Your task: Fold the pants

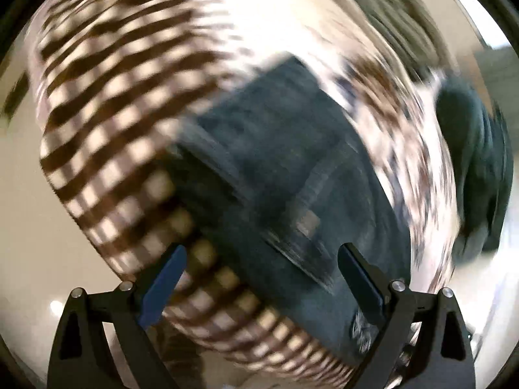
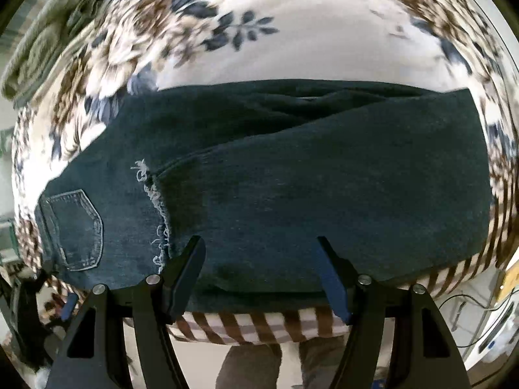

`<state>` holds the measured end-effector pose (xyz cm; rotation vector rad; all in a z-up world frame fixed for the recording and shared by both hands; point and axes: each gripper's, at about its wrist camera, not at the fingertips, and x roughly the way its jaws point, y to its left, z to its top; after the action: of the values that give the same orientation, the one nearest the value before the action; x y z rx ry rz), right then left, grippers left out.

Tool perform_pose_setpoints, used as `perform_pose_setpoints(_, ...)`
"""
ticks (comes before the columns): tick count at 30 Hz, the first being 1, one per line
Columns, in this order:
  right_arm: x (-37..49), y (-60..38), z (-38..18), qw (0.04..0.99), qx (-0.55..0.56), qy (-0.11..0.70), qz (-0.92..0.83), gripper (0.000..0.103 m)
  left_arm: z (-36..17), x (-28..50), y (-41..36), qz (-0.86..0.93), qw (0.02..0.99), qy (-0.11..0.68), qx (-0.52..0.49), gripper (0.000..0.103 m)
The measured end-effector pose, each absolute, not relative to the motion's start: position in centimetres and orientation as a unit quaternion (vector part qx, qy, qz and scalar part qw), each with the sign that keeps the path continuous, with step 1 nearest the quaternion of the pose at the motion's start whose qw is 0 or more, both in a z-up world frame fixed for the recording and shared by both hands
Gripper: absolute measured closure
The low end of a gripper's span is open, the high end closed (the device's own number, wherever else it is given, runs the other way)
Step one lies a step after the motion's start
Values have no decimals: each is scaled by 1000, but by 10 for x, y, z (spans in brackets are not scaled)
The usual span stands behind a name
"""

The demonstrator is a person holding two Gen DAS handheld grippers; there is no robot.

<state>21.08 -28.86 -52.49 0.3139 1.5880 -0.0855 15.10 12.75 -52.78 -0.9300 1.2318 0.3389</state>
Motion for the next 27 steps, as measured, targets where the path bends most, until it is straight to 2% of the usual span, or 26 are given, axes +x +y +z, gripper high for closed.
perform_pose_setpoints(4, 215, -274, -531, 687, 114, 716, -46, 32, -549, 159, 154, 172, 699, 522, -457, 13)
perform_pose_setpoints(6, 216, -268, -535, 684, 107, 719, -52, 32, -550, 166, 161, 174, 712, 502, -460, 39)
perform_pose_setpoints(8, 217, -263, -537, 682, 103, 721, -56, 32, -554, 167, 168, 178, 715, 491, -465, 49)
perform_pose_setpoints(16, 216, -247, -549, 674, 104, 728, -68, 32, -582, 157, 182, 131, 701, 446, -540, 43)
perform_pose_setpoints(17, 216, -247, -549, 674, 105, 728, -69, 32, -578, 155, 180, 135, 708, 441, -535, 49)
perform_pose_setpoints(18, 215, -247, -549, 675, 108, 726, -70, 32, -572, 154, 177, 138, 717, 437, -526, 60)
perform_pose_setpoints(21, 218, -248, -549, 680, 114, 721, -71, 32, -541, 149, 162, 134, 764, 419, -472, 76)
perform_pose_setpoints(23, 217, -251, -549, 683, 118, 718, -68, 32, -519, 148, 155, 125, 790, 408, -440, 80)
perform_pose_setpoints(27, 206, -265, -543, 688, 125, 713, -56, 32, -476, 154, 131, 110, 825, 387, -397, 81)
